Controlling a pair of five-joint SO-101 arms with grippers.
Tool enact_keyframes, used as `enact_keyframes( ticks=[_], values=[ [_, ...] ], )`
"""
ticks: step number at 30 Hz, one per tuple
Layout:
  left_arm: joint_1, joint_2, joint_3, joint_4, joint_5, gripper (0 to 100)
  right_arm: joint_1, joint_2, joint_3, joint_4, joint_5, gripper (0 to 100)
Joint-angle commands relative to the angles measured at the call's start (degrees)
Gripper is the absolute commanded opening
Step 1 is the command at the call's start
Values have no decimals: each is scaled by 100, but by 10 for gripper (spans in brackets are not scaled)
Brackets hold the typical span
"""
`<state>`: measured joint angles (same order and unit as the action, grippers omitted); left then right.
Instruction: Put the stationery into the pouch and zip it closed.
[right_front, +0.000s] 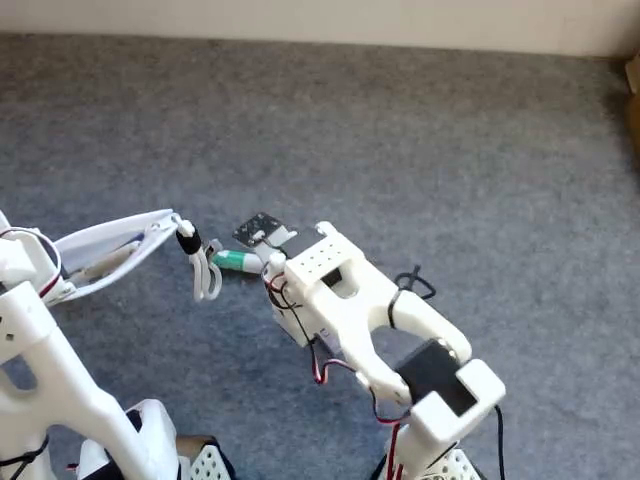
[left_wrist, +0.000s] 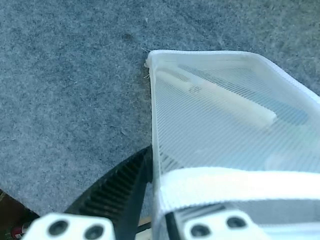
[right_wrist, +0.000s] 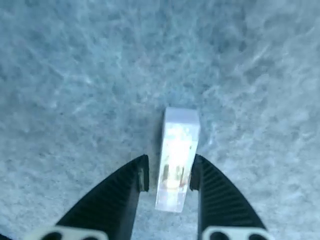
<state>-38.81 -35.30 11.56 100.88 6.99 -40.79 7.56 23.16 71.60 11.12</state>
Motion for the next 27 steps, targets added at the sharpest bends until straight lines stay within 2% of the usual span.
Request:
enact_keyframes(
  ticks=[1,14,20,27],
  values=[
    [127,57,22,18,44,7,163,127,-497,-48,-62,131],
    [127,57,22,18,44,7,154,813,-1051,-48,-62,130],
    [127,57,31,18,44,7,136,804,-1033,-22,-62,24],
    [127,57,31,18,44,7,127,787,-1068,286,-62,16]
  ],
)
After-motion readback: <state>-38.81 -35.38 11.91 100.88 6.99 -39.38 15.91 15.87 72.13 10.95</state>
